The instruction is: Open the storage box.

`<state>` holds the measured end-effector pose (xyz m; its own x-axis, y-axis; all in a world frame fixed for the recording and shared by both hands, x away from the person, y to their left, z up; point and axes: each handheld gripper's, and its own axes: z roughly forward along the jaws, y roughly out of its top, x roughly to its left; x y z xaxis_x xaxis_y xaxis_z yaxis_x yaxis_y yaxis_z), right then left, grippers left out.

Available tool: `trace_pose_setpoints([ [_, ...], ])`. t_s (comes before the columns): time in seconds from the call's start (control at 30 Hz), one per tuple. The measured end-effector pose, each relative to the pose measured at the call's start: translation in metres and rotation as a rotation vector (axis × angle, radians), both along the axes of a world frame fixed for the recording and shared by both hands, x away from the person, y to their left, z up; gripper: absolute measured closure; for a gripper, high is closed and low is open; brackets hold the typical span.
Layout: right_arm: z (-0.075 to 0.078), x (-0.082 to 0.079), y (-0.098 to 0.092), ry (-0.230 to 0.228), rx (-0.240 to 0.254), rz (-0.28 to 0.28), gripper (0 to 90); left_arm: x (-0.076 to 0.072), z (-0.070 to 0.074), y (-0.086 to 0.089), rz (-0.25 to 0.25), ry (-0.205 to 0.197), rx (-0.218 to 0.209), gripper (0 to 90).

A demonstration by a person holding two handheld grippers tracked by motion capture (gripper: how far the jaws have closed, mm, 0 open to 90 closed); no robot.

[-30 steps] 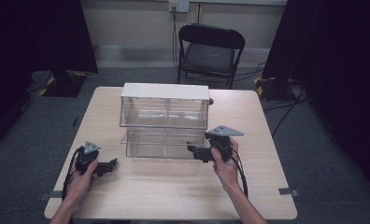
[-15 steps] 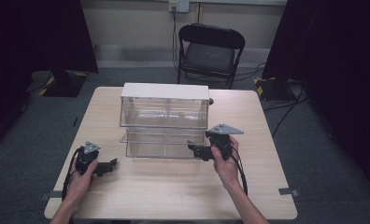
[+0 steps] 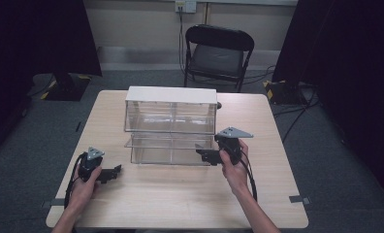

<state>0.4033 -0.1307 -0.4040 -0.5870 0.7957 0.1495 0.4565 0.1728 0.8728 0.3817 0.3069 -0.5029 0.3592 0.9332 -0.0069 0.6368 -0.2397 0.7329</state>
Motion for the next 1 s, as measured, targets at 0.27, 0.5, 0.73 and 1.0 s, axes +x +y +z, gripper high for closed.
trace_pose_setpoints([
  [0.27,0.001,0.001,0.000,0.000,-0.003,0.002,13.8,0.000,0.000,0.000,0.001,-0.001,0.000,8.5],
  [0.5,0.004,0.001,0.000,-0.004,-0.004,0.008,13.8,0.000,0.000,0.000,0.001,0.000,0.000,8.5],
  [0.73,0.006,0.002,0.000,0.000,-0.005,0.010,13.8,0.000,0.000,0.000,0.000,0.000,0.002,8.5],
  [1.0,0.012,0.004,-0.002,-0.011,0.012,0.014,13.8,0.000,0.000,0.000,0.001,-0.001,0.000,8.5],
])
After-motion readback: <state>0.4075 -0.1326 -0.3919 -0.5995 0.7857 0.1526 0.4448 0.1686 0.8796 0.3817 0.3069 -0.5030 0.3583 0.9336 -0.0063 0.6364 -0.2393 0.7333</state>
